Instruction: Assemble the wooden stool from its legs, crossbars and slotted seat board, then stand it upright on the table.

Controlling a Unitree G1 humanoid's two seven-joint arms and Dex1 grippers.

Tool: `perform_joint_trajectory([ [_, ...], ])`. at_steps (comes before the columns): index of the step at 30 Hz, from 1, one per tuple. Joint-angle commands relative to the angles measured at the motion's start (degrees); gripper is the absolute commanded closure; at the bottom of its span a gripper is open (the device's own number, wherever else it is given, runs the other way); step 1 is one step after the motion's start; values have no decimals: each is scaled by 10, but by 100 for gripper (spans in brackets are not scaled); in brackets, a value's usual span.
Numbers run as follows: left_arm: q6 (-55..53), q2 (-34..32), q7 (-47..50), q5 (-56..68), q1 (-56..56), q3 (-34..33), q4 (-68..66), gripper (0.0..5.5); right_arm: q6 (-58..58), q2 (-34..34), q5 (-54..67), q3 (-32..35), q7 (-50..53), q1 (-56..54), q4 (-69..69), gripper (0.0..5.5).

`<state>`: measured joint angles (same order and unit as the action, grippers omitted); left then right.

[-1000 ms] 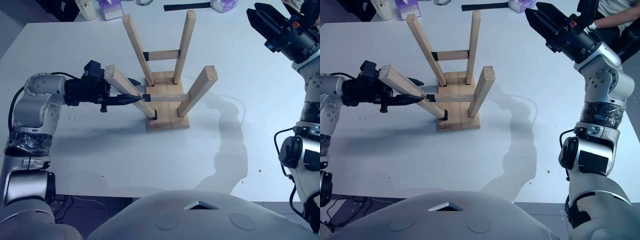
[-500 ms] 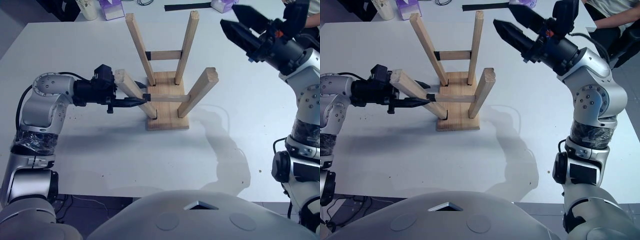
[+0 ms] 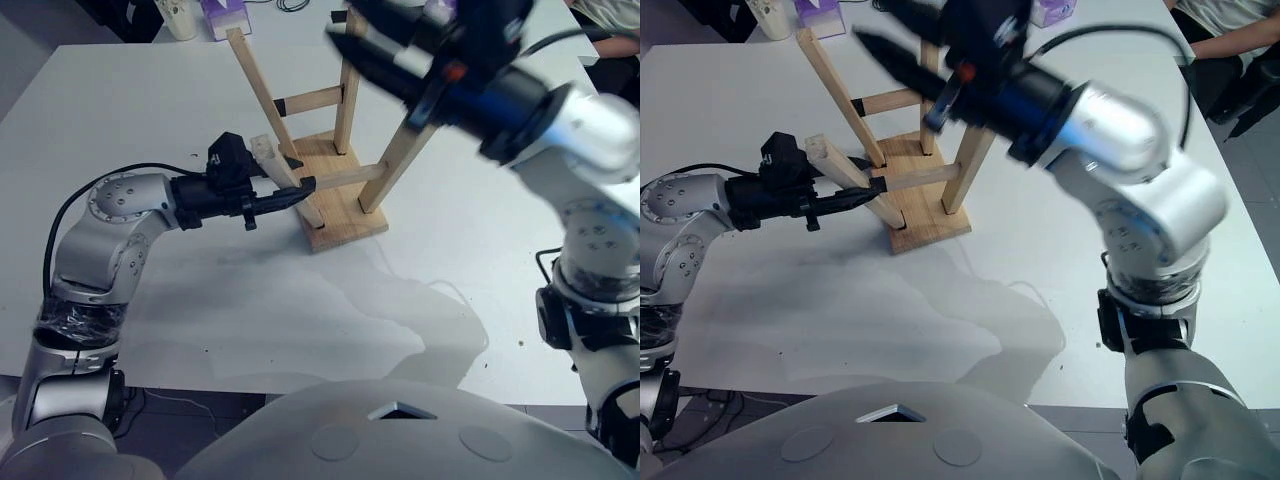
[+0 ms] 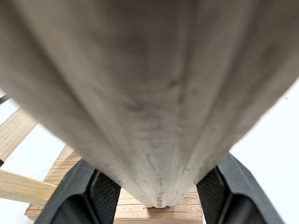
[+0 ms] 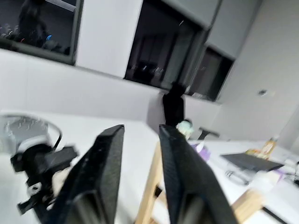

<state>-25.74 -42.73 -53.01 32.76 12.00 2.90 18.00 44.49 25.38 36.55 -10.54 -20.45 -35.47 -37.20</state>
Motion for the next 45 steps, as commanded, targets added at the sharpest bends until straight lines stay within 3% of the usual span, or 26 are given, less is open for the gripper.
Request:
perform_joint_trajectory([
  [1, -62, 10, 21, -21, -19, 41, -14, 346, -4, -6, -82, -88, 17, 39, 17, 492],
  [4, -62, 11, 25, -20, -16, 39, -17, 346, -31, -7, -167, -156, 28, 56, 51, 550],
  [8, -63, 5, 23, -16, -30, 33, -7, 346, -31, 15, -257, -228, 28, 97, 99, 550],
  [15, -68, -3, 11, -16, -7, 41, -6, 346, -26, 22, -288, -229, -21, 117, 97, 550],
  [18, -75, -10, 7, -26, -2, 54, -12, 346, -37, -12, -239, -170, -40, 107, 65, 550],
  [22, -70, -18, -8, -40, 3, 72, -14, 346, 24, -87, -40, 84, -13, 16, 54, 550],
  [25, -67, -39, -31, -33, -1, 61, -13, 346, 40, -28, 55, 246, -20, 4, 97, 550],
  [29, -37, -74, -66, -40, -28, 44, -24, 346, 24, 30, 26, 346, 13, 47, 184, 550],
  [31, -30, -82, -79, -37, -30, 41, -27, 346, -1, 48, -39, 321, 27, 96, 207, 550],
  [33, -26, -82, -90, -36, -24, 49, -33, 346, -1, 55, -74, 242, 17, 152, 169, 550],
  [38, -18, -38, -82, -73, 24, 120, -72, 346, 93, -65, 87, 58, 17, 238, -59, 550],
  [41, -16, -25, -73, -83, 17, 146, -70, 346, 110, -94, 96, 38, 40, 231, -71, 550],
  [45, -3, -26, -66, -80, 1, 131, -76, 346, 109, -62, 75, 56, 16, 228, -44, 550],
])
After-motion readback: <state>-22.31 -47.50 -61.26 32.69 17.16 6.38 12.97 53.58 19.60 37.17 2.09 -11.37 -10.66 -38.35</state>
